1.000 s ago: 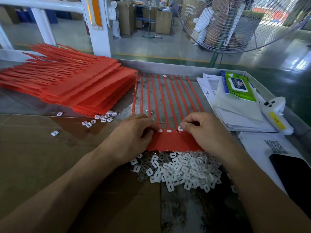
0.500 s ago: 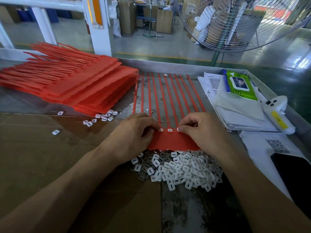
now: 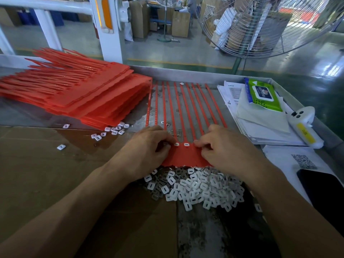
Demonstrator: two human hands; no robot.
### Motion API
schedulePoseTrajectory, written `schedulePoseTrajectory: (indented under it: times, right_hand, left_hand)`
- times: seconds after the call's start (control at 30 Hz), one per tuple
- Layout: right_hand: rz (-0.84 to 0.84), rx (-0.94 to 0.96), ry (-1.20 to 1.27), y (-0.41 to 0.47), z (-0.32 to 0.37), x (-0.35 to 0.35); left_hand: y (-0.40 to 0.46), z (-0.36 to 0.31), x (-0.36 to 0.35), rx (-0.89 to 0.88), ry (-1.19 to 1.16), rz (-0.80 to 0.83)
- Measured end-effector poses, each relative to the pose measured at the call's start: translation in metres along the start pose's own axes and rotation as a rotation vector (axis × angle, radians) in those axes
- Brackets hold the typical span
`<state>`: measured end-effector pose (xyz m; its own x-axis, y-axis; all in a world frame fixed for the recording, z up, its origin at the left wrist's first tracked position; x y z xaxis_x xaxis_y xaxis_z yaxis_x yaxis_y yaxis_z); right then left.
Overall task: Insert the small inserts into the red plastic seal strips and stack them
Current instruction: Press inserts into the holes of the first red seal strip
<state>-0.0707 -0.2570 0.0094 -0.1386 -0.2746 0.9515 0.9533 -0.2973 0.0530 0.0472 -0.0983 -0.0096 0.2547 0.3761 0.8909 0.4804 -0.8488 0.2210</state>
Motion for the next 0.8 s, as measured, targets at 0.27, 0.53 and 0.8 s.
schedulePoseTrajectory:
  times: [0.27,0.53,0.8]
  right_hand:
    - [-0.069,0.057,0.404,-0.001,-0.016,0.011]
    - [0.298,0.195,0.505,-0.013,-0.005,0.005]
    - [0.347,0.208,0.433,-0.015,0.008,-0.007]
  left_hand:
    - [0.0,0.001,0.0,-0.01,-0.001,-0.01]
    - [0.0,-0.001,0.002,-0.009,0.004,-0.021]
    - [-0.001,-0.002,0.003,0.0,-0.014,-0.018]
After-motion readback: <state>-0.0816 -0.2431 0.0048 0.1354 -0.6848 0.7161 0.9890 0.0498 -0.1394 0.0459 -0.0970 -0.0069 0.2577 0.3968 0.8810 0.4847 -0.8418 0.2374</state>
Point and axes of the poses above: each hand's wrist, its own y-axis towards the middle knuckle, its own x-axis out of the back of the hand, z = x × y, the point moved 5 cm from there along y, towards the middle knuckle, and after that the axes turned 9 degrees about y, right-handed, at the moved point
